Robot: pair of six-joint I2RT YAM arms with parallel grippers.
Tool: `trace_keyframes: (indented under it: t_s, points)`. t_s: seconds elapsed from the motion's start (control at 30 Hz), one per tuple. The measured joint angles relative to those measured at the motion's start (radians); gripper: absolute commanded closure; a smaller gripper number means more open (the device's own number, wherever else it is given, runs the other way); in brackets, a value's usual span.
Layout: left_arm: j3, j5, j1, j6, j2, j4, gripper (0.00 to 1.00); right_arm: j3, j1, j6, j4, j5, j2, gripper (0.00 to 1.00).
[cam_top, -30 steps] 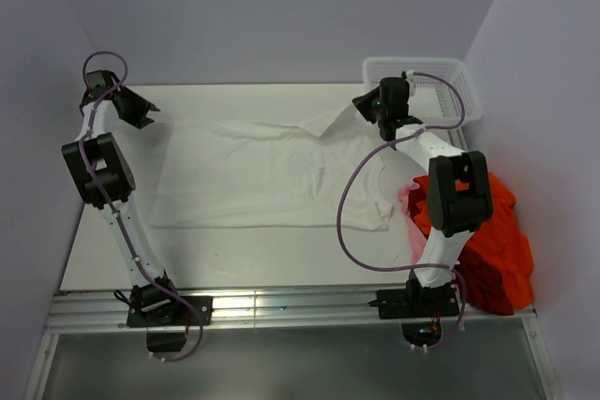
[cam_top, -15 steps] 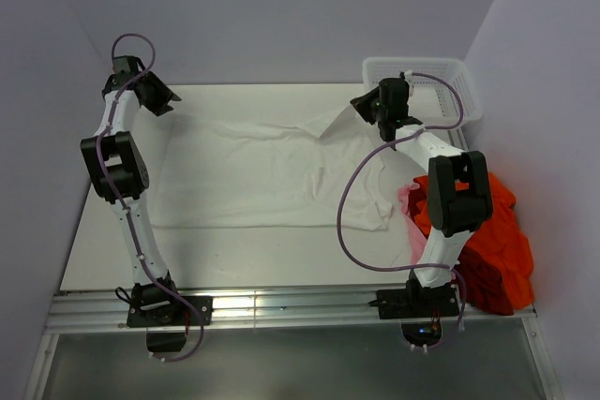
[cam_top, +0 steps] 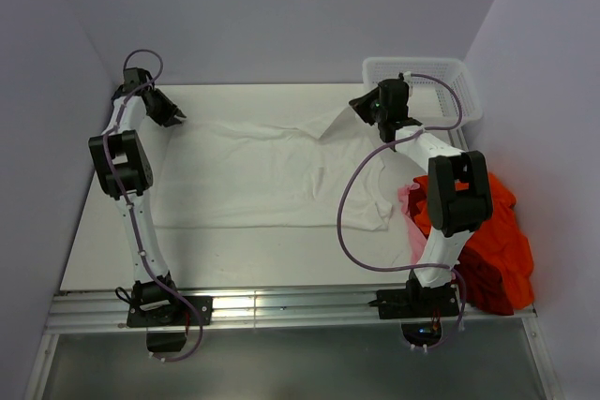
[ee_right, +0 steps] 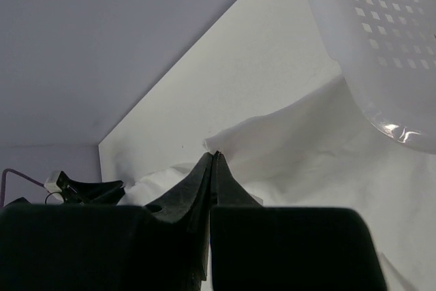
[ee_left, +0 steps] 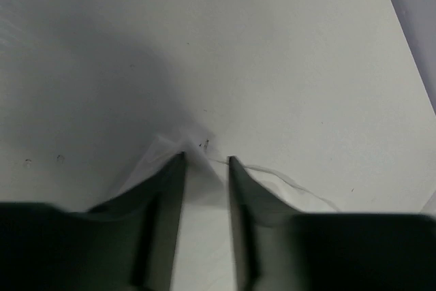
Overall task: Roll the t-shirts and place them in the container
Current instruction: Fold the tshirt
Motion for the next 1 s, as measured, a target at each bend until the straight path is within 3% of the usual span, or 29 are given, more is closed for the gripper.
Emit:
trace_keyframes:
  t_s: [0.1,0.23,0.47,0.63,1.0]
  points:
    - [0.000,0.000,-0.011,0.014,0.000,0.000,0.90,0.000,0.000,0.000,0.001,-0.005,0.000,1.00]
    - [-0.002,-0.010,-0.024,0.030,0.000,0.000,1.00,0.000,0.000,0.000,0.001,-0.006,0.000,1.00]
    - [-0.026,-0.085,-0.048,0.056,-0.006,-0.008,1.00,0.000,0.000,0.000,0.000,-0.006,0.000,1.00]
    - [-0.095,-0.181,-0.060,0.072,-0.076,-0.012,1.00,-0.003,0.000,0.000,-0.002,-0.005,0.000,1.00]
    - [-0.097,-0.407,-0.091,0.106,-0.128,-0.091,1.00,-0.028,-0.012,0.025,-0.012,0.011,-0.001,1.00]
